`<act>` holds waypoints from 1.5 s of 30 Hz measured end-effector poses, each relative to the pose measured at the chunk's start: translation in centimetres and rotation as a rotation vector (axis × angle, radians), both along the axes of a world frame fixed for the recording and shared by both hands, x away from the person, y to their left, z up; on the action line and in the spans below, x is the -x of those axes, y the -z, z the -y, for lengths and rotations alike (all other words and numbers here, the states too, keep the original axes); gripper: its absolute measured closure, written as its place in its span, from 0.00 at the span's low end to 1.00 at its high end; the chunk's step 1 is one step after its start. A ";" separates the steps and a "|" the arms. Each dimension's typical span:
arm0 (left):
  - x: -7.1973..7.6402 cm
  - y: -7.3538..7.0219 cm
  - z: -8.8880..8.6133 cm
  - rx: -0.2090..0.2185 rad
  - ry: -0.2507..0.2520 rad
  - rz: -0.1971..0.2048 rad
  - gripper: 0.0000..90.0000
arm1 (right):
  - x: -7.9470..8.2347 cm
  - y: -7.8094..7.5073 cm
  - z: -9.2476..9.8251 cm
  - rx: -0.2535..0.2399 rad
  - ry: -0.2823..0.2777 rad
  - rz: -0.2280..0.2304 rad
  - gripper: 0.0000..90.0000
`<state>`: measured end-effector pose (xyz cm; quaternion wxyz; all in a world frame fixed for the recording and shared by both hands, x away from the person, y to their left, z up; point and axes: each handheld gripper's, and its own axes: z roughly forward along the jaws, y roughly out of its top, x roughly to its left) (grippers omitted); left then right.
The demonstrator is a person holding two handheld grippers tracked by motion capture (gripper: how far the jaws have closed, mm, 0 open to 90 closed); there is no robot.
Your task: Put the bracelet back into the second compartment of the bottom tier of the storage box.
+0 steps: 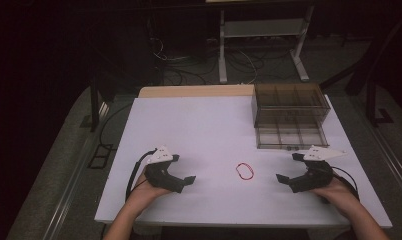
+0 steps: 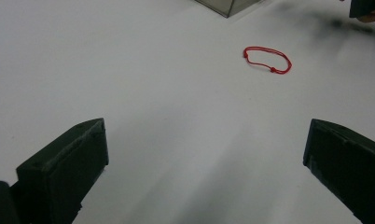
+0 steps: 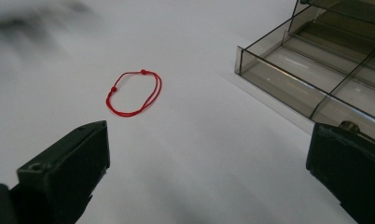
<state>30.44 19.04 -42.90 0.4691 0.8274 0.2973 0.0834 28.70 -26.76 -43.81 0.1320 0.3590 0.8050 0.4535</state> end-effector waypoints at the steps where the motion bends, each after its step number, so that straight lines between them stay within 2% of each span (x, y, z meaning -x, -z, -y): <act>1: 0.0 0.0 0.0 0.003 0.000 0.000 0.00 | 0.0 0.0 0.0 -0.004 0.002 -0.003 0.00; 9: 0.0 -0.1 -0.1 0.004 0.000 0.000 0.00 | -0.6 -0.3 -0.5 -0.006 0.007 -0.020 0.00; 15: 0.1 -0.1 0.0 0.002 -0.001 -0.002 0.00 | -1.1 -0.5 -1.3 0.010 -0.017 -0.019 0.00; 23: 0.1 0.0 0.0 -0.002 -0.007 0.006 0.00 | -1.4 -0.8 -1.9 -0.003 -0.038 -0.019 0.00; 29: 0.2 -0.1 0.2 -0.008 -0.054 0.031 0.03 | -1.7 -0.8 -2.0 -0.008 -0.042 -0.023 0.00; 32: 0.1 -0.2 0.2 -0.003 -0.066 0.031 0.03 | -1.8 -0.9 -2.2 -0.010 -0.043 -0.026 0.00; 45: 0.1 -0.2 0.4 -0.019 -0.056 0.032 0.04 | -2.6 -1.0 -3.4 -0.007 -0.067 -0.024 0.00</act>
